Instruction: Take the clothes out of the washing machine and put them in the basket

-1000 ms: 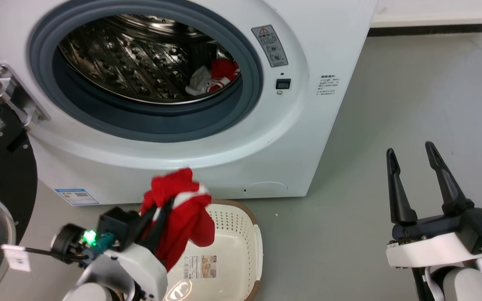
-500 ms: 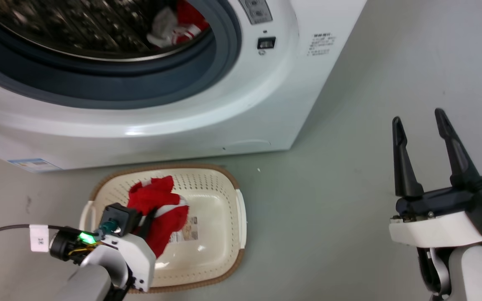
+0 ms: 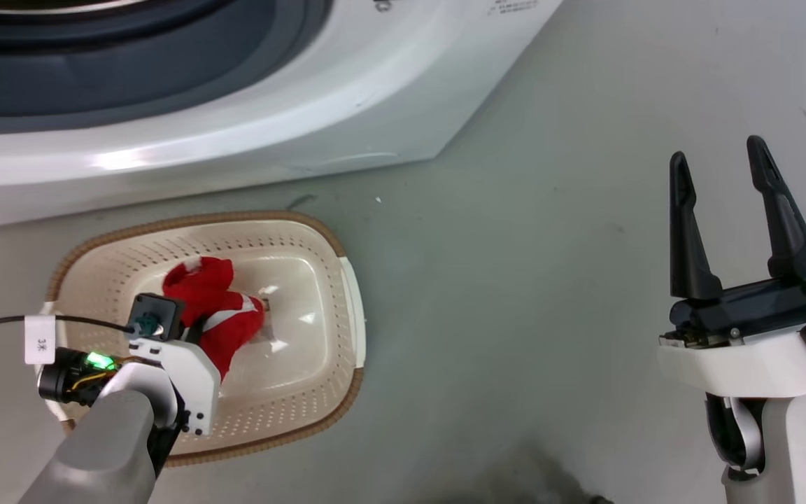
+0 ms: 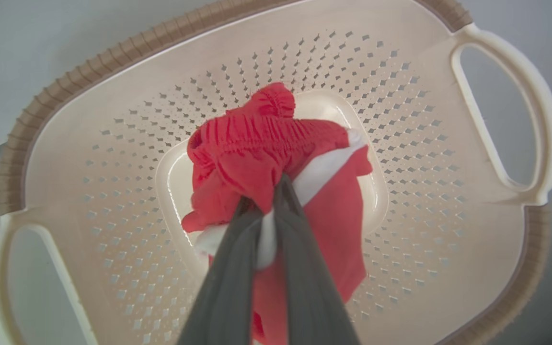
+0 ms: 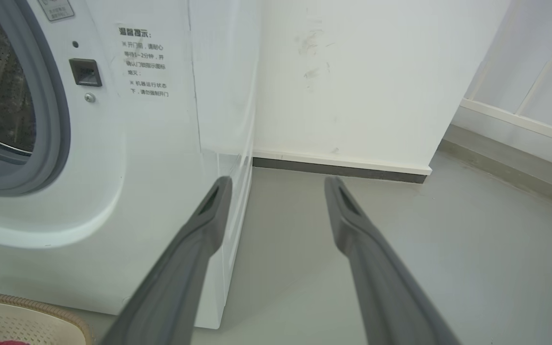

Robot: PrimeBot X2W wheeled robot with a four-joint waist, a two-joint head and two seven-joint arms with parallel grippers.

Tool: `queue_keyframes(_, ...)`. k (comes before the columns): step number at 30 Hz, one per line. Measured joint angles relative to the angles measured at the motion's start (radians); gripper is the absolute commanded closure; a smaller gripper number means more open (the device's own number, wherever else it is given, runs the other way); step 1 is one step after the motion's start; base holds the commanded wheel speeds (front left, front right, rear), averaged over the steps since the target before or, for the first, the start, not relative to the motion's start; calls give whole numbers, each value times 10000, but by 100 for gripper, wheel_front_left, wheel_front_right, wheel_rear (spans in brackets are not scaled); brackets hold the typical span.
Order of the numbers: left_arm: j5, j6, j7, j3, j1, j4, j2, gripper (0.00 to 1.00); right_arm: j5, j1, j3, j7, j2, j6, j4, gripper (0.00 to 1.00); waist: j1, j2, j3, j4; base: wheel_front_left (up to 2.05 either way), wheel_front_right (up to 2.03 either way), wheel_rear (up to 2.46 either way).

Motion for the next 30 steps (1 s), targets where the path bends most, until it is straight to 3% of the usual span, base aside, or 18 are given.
queue_keyframes(10, -188, 140, -410, 113, -1009, 2109, -600, 100, 174, -145, 128, 0, -2, 0, -146, 0, 0, 0, 1034, -469, 0, 0, 0)
queue_keyframes(11, -217, 198, -437, 119, -1055, 2209, -631, 35, 176, -147, 171, 0, -2, 0, -134, 0, 0, 0, 1053, -466, 0, 0, 0)
queue_keyframes(12, -265, 242, -447, 174, -1075, 2297, -660, 0, 176, -152, 219, 0, -2, 0, -115, 0, 0, 0, 1053, -458, 0, 0, 0)
queue_keyframes(21, -476, 286, -863, 426, -1074, 2341, -826, 0, 155, -177, 242, 0, 0, 0, 174, 0, -1, 0, 471, -226, 0, 0, 0)
queue_keyframes(30, -84, 541, -907, 1231, -417, -230, -702, 0, 27, -172, -324, -2, 4, 0, 504, 0, -2, 0, -846, 283, 0, 0, 0)
